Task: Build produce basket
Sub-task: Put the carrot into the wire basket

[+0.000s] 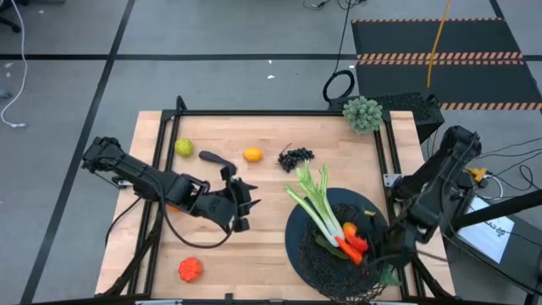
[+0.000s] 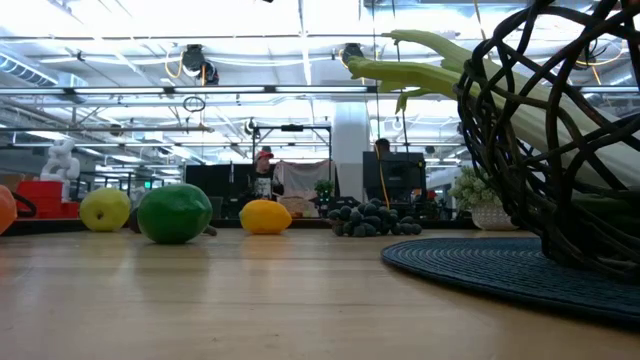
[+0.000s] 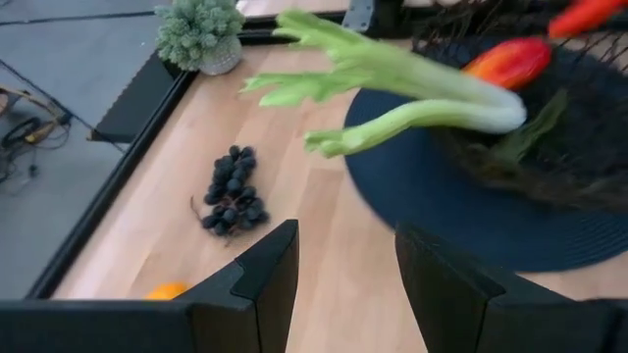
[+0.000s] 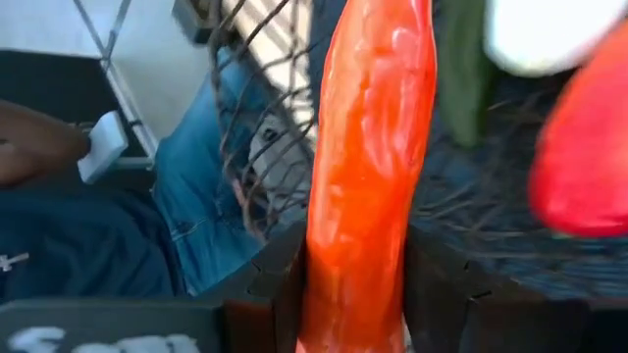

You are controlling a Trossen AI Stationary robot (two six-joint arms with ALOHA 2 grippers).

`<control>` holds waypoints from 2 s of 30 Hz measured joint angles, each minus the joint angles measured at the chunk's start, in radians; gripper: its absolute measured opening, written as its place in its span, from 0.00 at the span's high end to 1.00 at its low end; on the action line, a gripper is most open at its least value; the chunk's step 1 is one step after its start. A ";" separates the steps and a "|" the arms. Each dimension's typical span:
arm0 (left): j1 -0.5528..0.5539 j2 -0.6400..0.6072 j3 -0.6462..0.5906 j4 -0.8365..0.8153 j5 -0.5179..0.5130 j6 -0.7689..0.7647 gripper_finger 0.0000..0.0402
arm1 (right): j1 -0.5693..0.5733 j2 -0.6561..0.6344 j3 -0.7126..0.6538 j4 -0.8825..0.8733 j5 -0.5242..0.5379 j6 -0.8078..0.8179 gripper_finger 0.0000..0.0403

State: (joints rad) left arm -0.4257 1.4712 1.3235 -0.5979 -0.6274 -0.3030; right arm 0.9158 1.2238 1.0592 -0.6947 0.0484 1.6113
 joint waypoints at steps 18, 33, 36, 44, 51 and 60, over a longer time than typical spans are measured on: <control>-0.108 0.081 0.000 0.263 -0.003 -0.014 0.57 | 0.005 0.116 -0.001 0.098 0.003 -0.038 0.61; -0.114 0.095 0.000 0.268 -0.004 -0.057 0.57 | 0.005 0.116 -0.028 0.093 -0.076 -0.023 0.60; -0.114 0.095 0.000 0.267 -0.004 -0.051 0.57 | 0.005 0.116 -0.028 0.092 -0.076 -0.025 0.60; -0.114 0.095 0.000 0.267 -0.004 -0.045 0.57 | 0.004 0.116 -0.028 0.092 -0.104 -0.035 0.60; -0.113 0.095 0.000 0.267 -0.004 -0.042 0.57 | 0.004 0.116 -0.028 0.092 -0.105 -0.056 0.60; -0.113 0.095 0.000 0.267 -0.004 -0.042 0.57 | 0.004 0.116 -0.028 0.092 -0.105 -0.060 0.52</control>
State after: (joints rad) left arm -0.5392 1.5661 1.3235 -0.3309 -0.6312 -0.3449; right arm 0.9199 1.3396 1.0309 -0.6025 -0.0570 1.5509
